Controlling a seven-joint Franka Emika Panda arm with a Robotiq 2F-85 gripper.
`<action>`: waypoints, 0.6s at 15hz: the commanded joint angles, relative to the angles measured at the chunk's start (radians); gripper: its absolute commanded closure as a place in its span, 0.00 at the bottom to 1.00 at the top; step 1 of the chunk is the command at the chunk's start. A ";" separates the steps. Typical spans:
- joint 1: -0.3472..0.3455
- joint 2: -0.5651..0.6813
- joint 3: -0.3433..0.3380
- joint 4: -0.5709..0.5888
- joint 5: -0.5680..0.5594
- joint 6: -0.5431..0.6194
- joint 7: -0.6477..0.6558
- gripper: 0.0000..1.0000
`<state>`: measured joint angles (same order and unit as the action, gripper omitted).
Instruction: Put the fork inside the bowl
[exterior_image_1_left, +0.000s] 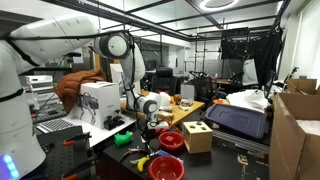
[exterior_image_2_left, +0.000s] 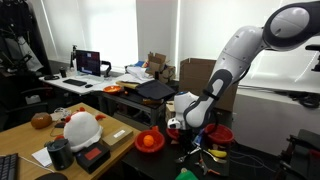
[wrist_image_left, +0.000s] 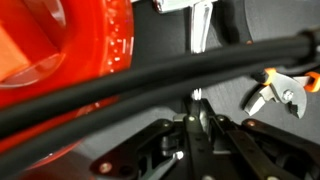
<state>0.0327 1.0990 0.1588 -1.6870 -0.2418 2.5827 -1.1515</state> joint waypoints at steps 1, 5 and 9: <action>-0.018 -0.029 0.037 -0.012 -0.004 -0.016 -0.022 0.98; -0.013 -0.055 0.063 -0.015 -0.005 -0.007 -0.025 0.98; 0.007 -0.100 0.048 -0.027 -0.016 -0.022 -0.008 0.98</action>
<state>0.0316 1.0573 0.2184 -1.6816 -0.2418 2.5820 -1.1577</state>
